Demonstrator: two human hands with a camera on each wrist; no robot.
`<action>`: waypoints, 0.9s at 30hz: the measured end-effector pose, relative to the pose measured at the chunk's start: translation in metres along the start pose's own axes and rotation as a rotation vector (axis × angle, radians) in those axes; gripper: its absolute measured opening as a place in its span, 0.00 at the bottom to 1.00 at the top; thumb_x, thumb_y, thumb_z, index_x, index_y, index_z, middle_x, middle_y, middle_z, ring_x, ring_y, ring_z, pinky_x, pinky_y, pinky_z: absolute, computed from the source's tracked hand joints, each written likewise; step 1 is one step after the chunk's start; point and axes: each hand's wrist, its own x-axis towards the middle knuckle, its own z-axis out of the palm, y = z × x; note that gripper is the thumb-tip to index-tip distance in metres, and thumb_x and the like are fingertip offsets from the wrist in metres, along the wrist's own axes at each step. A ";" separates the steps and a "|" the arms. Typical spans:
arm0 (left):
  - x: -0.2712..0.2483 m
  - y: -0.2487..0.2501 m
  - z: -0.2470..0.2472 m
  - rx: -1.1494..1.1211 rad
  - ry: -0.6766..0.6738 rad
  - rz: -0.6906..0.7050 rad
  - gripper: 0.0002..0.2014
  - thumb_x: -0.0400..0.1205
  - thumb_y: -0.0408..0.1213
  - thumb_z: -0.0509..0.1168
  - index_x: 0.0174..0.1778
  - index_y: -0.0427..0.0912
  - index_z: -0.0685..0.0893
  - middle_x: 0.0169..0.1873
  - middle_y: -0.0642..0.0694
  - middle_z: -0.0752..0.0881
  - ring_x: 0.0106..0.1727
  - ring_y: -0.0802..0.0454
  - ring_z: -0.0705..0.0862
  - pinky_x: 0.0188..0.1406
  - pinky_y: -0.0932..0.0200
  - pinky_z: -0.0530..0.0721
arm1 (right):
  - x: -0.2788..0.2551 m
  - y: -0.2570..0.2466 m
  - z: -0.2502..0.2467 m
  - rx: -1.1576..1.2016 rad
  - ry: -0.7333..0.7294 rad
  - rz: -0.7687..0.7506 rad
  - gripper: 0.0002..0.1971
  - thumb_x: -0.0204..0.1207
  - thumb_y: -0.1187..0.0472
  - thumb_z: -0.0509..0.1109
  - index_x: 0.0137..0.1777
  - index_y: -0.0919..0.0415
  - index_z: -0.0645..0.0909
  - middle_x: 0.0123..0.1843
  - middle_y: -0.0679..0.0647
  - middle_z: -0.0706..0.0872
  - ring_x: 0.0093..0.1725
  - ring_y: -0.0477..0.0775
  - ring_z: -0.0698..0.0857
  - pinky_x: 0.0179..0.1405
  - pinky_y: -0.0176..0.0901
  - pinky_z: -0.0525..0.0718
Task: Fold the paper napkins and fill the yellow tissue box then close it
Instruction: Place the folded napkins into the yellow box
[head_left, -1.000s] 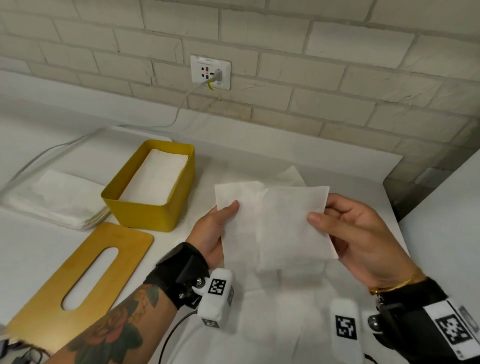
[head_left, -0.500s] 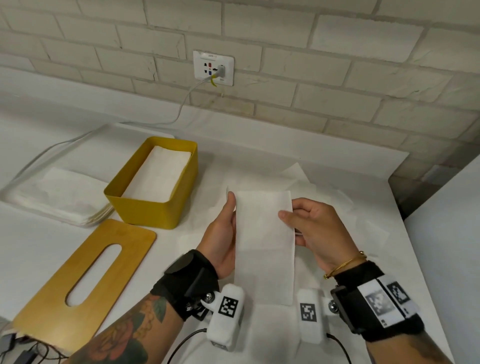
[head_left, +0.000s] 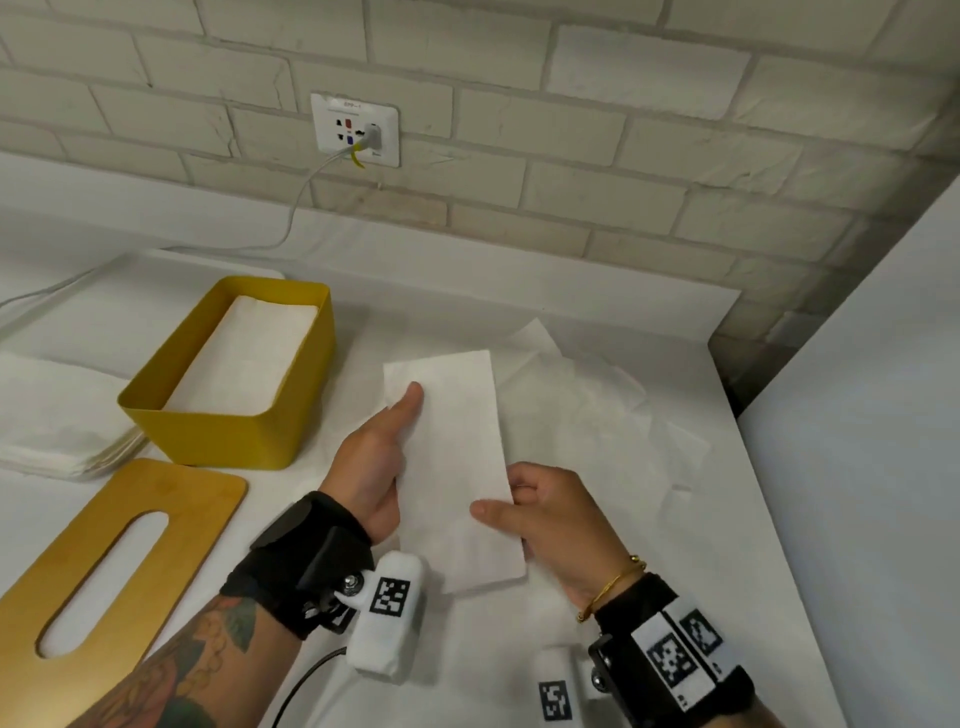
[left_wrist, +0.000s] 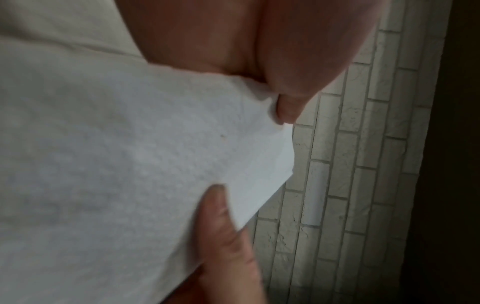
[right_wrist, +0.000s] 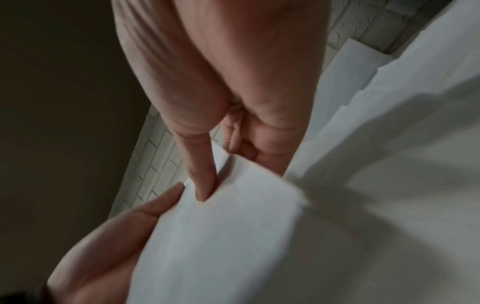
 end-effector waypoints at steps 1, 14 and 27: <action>0.001 0.003 -0.002 -0.011 0.016 0.014 0.23 0.88 0.51 0.62 0.67 0.36 0.86 0.58 0.37 0.92 0.56 0.42 0.92 0.54 0.47 0.88 | -0.004 0.005 -0.002 0.002 -0.041 0.056 0.05 0.76 0.69 0.79 0.50 0.64 0.87 0.46 0.57 0.95 0.48 0.62 0.94 0.46 0.49 0.91; -0.006 0.008 -0.020 -0.051 0.095 0.017 0.19 0.88 0.49 0.62 0.64 0.40 0.87 0.58 0.40 0.92 0.54 0.45 0.93 0.56 0.45 0.85 | 0.020 -0.012 -0.111 -0.286 0.407 0.169 0.09 0.76 0.59 0.79 0.51 0.63 0.87 0.38 0.59 0.91 0.29 0.53 0.87 0.32 0.43 0.88; -0.009 0.010 -0.028 -0.033 0.118 0.018 0.22 0.89 0.48 0.59 0.42 0.45 0.97 0.53 0.42 0.94 0.49 0.47 0.94 0.54 0.45 0.84 | 0.015 -0.027 -0.115 -0.088 0.316 -0.181 0.04 0.75 0.64 0.79 0.43 0.56 0.87 0.42 0.57 0.88 0.44 0.57 0.86 0.47 0.50 0.86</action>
